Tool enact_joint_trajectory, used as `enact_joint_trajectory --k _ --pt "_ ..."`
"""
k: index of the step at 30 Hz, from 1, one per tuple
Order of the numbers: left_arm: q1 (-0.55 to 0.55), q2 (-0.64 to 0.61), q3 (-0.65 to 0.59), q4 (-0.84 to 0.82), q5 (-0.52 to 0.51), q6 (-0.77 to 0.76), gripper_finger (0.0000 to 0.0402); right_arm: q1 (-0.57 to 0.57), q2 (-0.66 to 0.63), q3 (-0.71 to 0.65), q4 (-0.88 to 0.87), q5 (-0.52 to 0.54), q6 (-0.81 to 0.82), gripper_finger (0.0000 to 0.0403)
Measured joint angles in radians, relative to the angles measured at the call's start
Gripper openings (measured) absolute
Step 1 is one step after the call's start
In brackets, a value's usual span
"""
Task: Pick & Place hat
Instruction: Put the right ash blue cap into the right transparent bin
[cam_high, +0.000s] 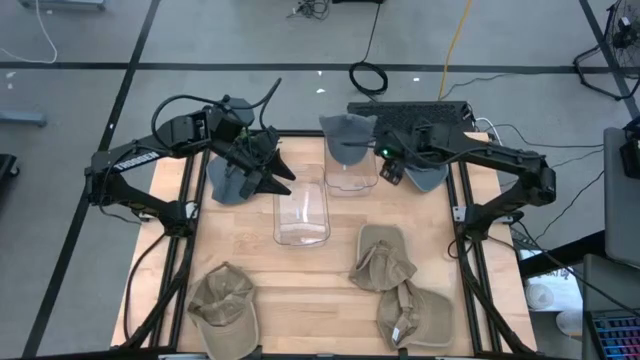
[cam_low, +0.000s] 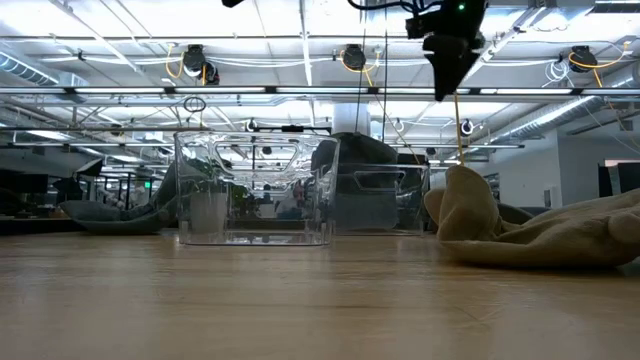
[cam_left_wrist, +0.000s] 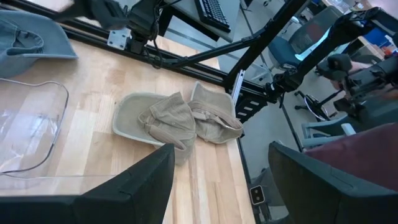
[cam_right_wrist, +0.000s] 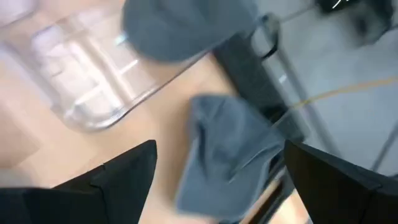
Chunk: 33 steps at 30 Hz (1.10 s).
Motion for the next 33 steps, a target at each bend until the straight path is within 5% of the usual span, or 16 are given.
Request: enact_joint_trajectory --k 5,21,33 --pt "0.000 0.000 0.000 0.000 0.000 0.007 0.0269 0.018 -0.003 0.000 -0.090 -0.131 0.147 0.0341" --pt "0.000 0.000 0.000 -0.001 0.001 0.006 0.0269 0.103 -0.002 0.000 -0.235 -0.220 0.351 0.0333" --pt "0.000 0.000 0.000 -0.001 0.001 0.000 0.0269 -0.012 -0.002 0.000 -0.234 -0.182 0.254 0.0324"
